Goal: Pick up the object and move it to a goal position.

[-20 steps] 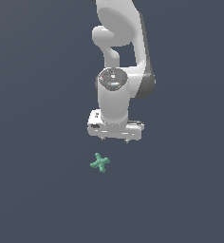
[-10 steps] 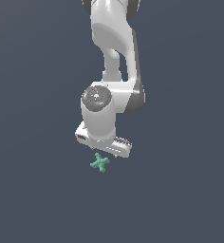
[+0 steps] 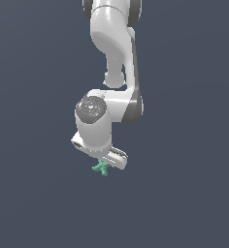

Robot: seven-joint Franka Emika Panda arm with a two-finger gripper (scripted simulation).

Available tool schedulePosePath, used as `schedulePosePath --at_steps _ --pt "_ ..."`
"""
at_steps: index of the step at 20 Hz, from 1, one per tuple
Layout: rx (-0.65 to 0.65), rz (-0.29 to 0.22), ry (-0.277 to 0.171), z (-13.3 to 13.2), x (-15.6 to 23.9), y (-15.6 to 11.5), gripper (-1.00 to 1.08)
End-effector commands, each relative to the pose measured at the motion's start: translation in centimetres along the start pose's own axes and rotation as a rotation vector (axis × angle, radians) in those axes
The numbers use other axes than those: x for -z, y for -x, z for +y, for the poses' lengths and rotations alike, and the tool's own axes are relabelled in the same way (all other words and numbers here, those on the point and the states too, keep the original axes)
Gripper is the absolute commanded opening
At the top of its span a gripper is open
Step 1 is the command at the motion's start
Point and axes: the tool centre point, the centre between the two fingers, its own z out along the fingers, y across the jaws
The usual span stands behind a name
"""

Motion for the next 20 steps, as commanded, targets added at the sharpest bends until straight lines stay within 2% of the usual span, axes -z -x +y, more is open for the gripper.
schedulePosePath --at_steps 1,6,14,20 --pt "-0.006 0.001 0.001 0.0 -0.1 -0.2 1.0" --pt "-0.003 0.0 0.0 0.0 -0.8 -0.1 1.0" --pt "-0.006 0.001 0.001 0.1 -4.7 0.0 1.0" --pt "-0.007 0.001 0.001 0.1 -5.1 -0.2 1.0"
